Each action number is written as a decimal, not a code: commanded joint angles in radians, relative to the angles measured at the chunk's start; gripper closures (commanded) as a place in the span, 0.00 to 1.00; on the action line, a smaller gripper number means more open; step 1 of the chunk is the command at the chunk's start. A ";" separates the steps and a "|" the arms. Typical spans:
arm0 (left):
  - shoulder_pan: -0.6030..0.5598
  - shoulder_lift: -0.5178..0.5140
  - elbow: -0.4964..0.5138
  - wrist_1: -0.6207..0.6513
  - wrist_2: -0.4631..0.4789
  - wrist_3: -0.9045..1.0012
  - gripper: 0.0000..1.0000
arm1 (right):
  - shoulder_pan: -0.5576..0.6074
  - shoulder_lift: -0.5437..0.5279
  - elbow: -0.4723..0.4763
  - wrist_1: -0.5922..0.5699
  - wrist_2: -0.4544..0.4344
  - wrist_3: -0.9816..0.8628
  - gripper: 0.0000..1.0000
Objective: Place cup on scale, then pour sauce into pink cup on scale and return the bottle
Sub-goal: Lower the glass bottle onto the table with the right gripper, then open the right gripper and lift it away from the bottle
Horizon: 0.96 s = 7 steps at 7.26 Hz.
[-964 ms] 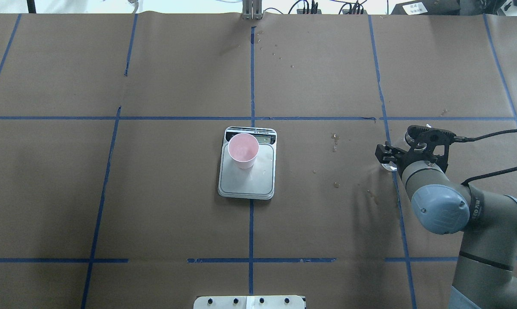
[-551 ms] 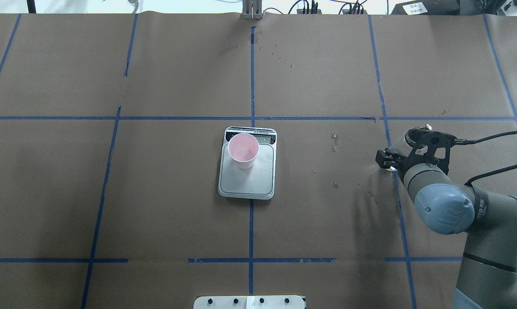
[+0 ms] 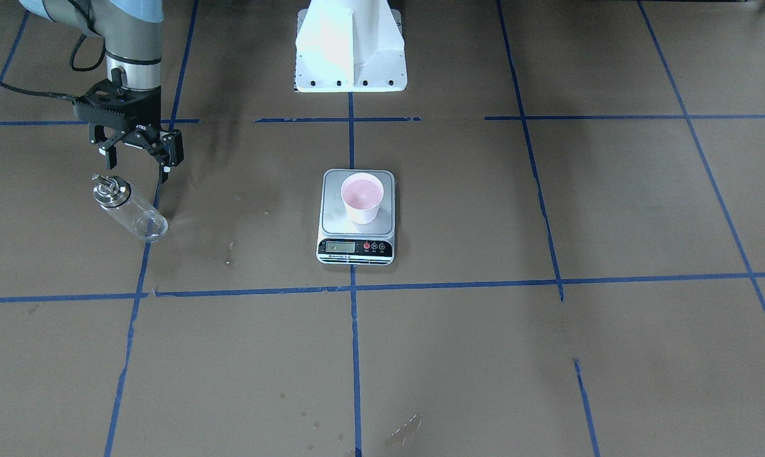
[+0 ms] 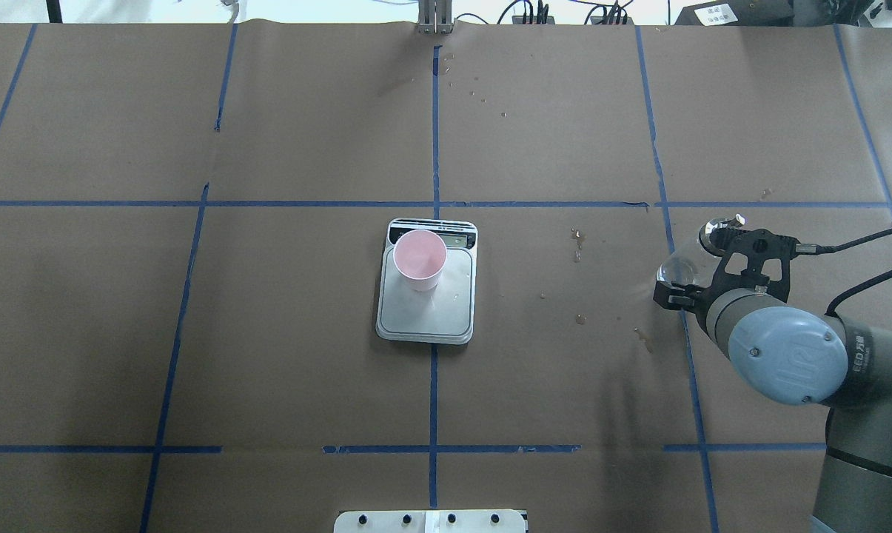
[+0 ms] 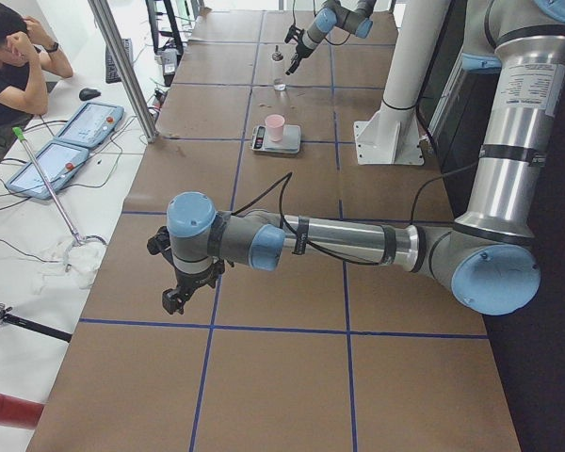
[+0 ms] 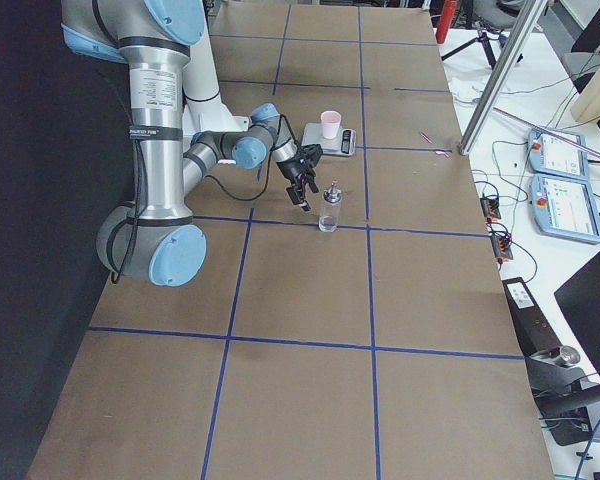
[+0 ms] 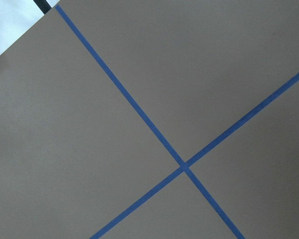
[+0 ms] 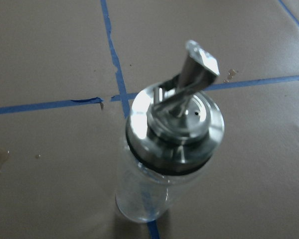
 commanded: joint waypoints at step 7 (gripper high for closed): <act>0.000 0.009 -0.013 0.000 0.000 0.000 0.00 | 0.436 0.234 0.196 -0.582 0.651 -0.519 0.00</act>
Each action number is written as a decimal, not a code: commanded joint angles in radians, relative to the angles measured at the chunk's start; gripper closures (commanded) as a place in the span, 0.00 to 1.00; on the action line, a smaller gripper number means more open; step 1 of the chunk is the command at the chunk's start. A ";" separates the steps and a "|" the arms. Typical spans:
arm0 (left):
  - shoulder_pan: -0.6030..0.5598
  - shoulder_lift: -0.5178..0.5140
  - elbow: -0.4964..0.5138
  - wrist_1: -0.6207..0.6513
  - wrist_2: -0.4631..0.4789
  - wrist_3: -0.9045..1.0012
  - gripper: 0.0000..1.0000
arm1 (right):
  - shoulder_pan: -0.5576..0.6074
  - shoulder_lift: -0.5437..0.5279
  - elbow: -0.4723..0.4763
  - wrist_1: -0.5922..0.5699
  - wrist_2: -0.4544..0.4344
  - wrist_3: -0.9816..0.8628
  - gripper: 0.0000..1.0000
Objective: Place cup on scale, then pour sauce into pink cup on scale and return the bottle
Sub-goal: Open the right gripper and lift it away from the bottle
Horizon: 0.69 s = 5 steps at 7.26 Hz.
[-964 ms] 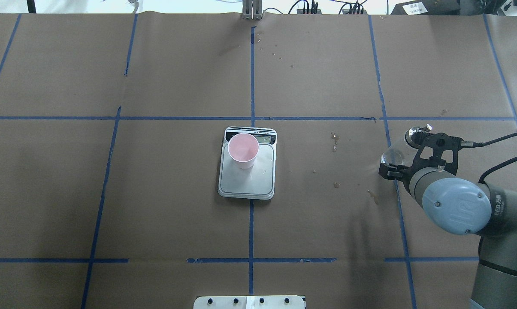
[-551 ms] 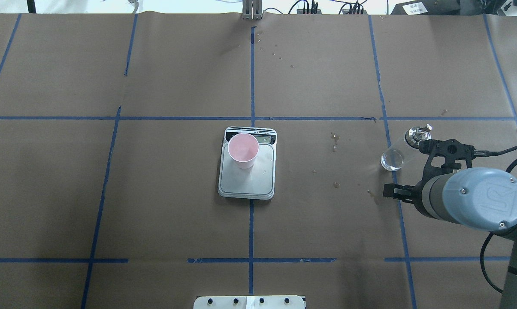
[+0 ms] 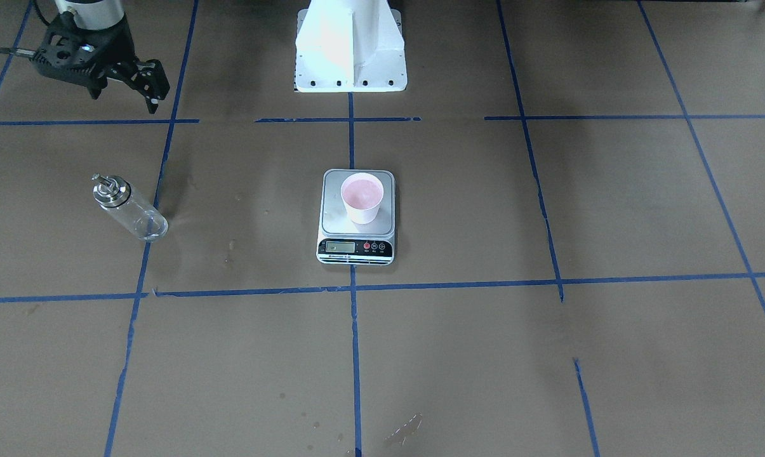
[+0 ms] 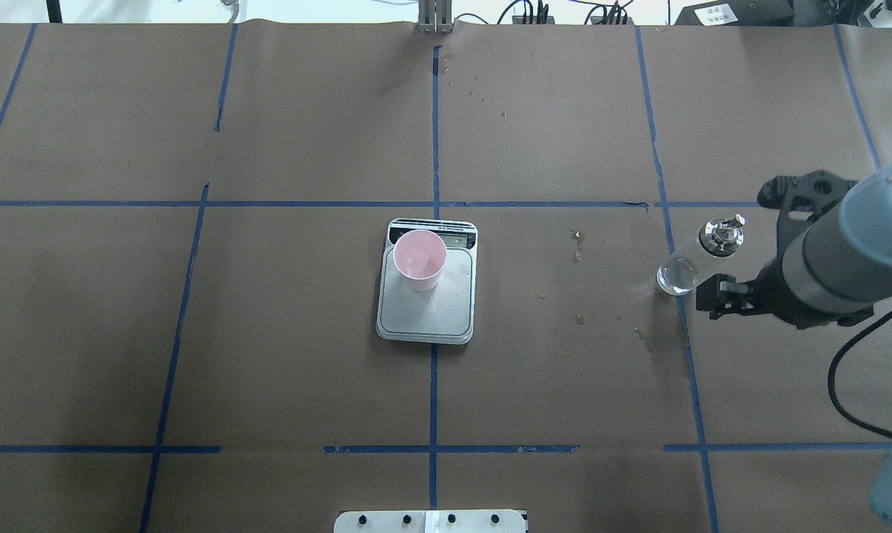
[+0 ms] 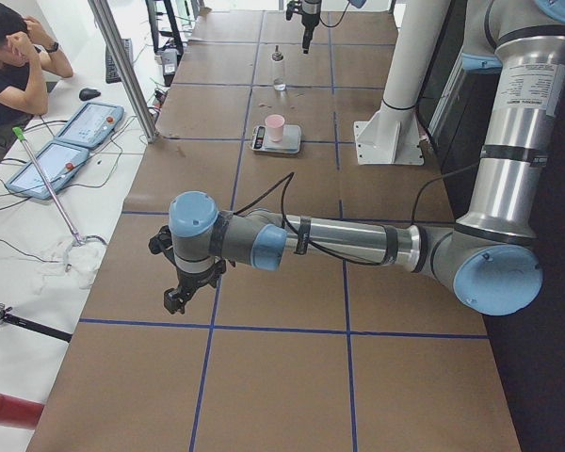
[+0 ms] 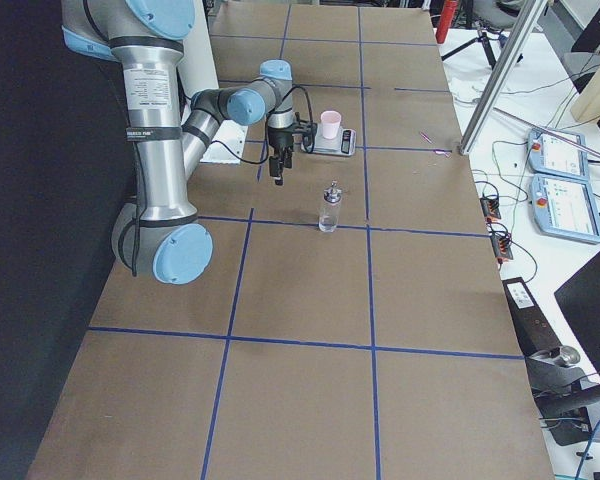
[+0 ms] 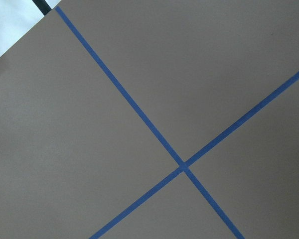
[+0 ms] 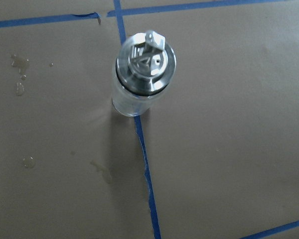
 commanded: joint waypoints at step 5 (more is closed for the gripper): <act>0.000 -0.008 -0.006 0.002 0.000 0.000 0.00 | 0.629 0.121 -0.208 -0.232 0.346 -0.963 0.00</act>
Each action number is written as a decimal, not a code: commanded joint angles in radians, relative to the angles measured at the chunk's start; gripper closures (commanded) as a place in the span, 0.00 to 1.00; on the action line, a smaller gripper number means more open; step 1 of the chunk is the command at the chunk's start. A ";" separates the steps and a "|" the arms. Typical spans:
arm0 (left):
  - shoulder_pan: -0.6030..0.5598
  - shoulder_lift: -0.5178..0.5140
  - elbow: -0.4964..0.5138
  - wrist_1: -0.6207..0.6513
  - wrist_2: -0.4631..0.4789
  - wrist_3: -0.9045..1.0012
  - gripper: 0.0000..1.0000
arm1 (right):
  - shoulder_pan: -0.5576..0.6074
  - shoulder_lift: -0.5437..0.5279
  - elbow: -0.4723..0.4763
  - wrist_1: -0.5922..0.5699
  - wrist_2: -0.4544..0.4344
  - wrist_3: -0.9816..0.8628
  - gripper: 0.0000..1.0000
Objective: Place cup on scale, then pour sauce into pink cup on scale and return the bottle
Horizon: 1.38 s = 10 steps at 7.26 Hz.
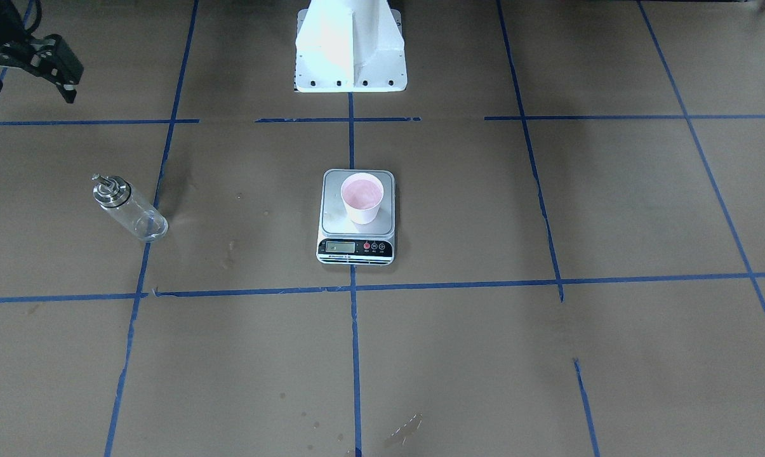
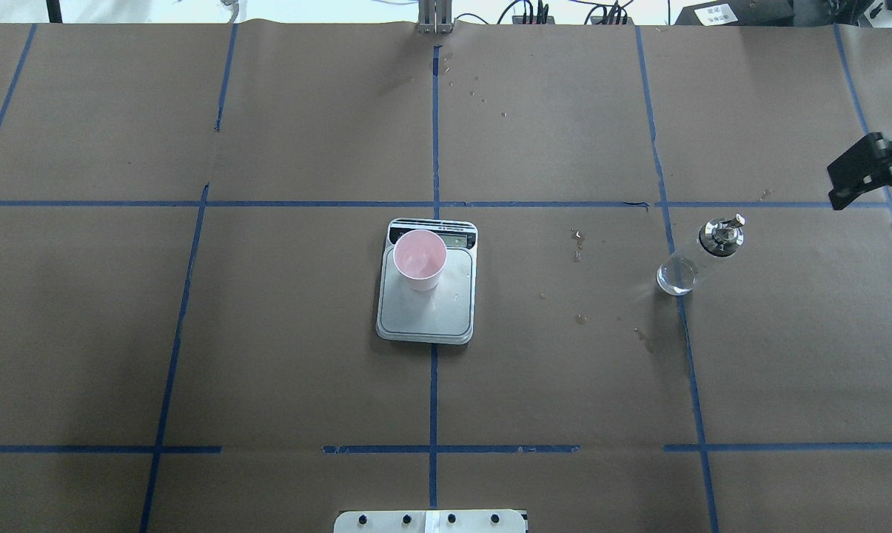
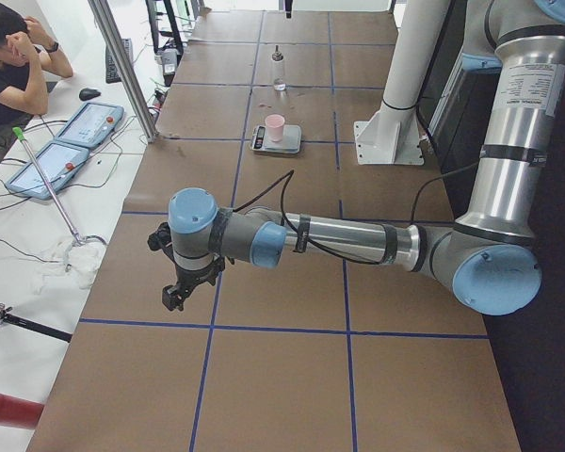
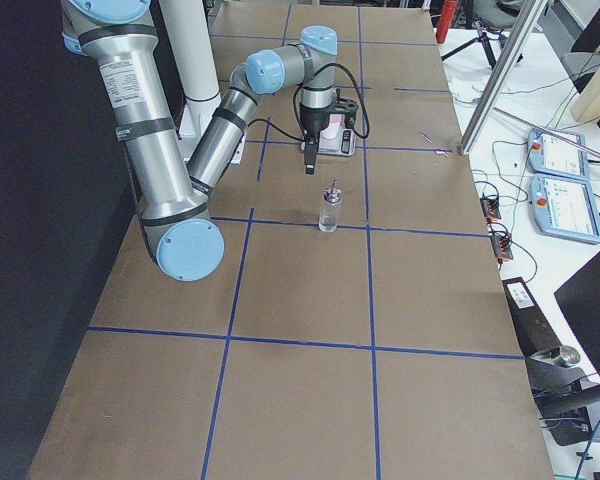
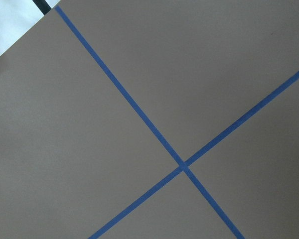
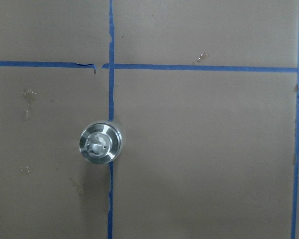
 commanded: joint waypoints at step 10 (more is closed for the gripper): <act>0.000 0.043 0.006 0.015 0.002 0.002 0.00 | 0.388 -0.295 -0.651 0.621 0.032 -0.774 0.00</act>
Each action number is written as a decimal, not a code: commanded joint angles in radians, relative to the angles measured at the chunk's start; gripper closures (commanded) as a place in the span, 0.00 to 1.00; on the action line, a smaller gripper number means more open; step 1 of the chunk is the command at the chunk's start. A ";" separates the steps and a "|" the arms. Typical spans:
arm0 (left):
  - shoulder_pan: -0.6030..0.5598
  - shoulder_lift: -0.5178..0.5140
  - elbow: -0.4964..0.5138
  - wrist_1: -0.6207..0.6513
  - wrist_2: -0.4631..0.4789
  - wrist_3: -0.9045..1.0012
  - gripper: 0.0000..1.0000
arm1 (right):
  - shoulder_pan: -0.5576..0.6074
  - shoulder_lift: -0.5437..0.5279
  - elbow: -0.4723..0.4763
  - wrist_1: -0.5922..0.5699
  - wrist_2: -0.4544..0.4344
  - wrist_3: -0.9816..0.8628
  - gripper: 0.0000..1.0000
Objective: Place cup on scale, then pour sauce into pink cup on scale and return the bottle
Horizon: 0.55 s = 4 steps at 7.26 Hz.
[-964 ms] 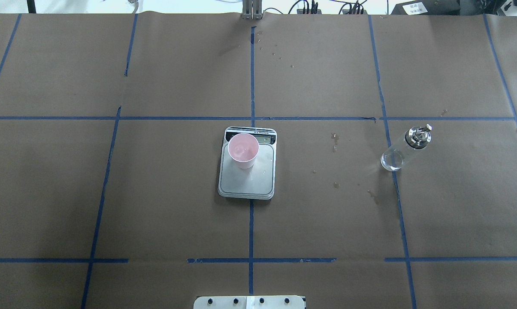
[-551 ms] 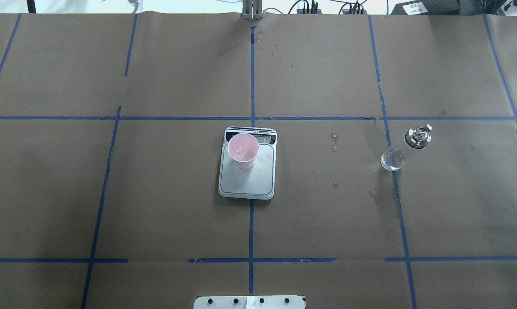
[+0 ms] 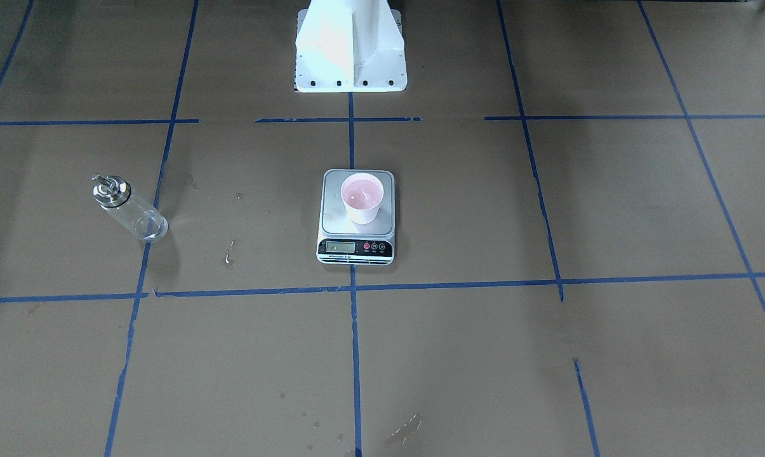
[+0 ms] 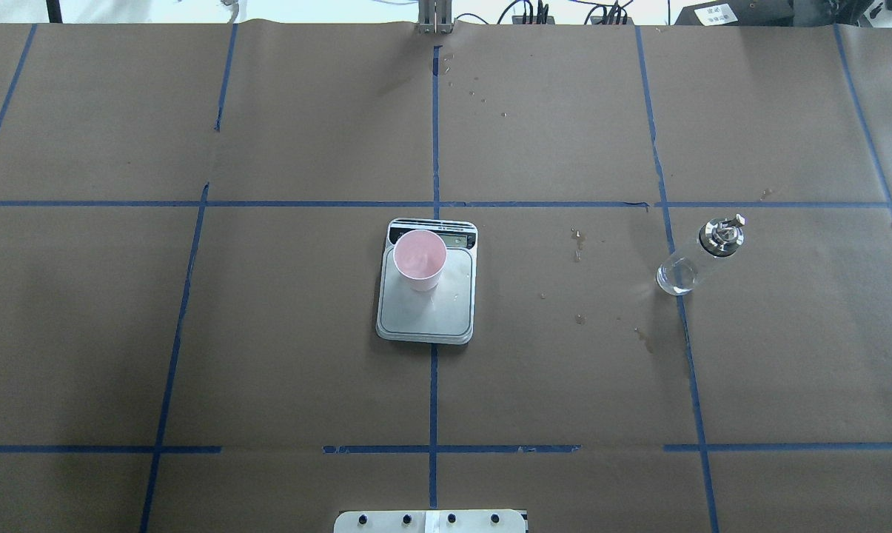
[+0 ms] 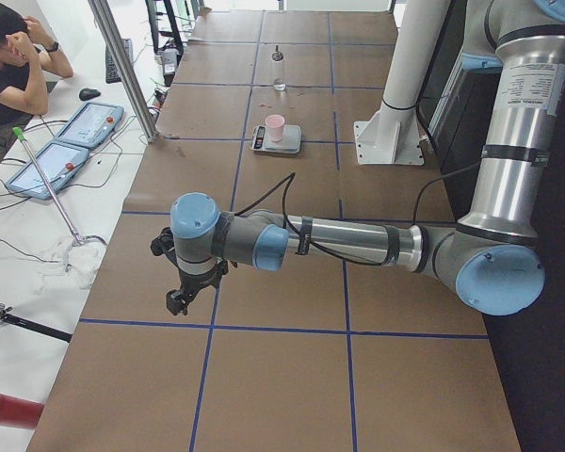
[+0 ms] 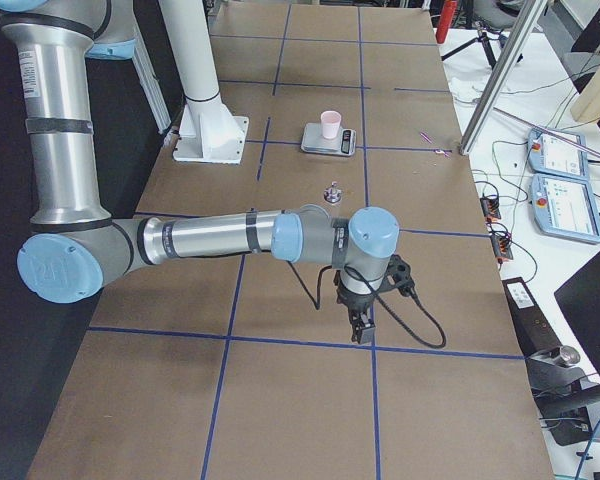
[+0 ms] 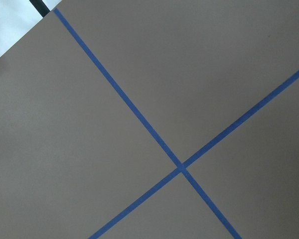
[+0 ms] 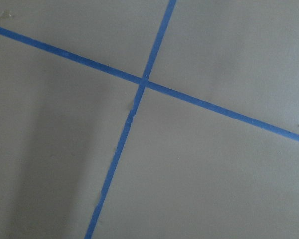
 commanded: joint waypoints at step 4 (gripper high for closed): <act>0.000 0.068 0.005 0.130 0.004 -0.002 0.00 | 0.001 -0.015 0.006 0.052 0.090 0.136 0.00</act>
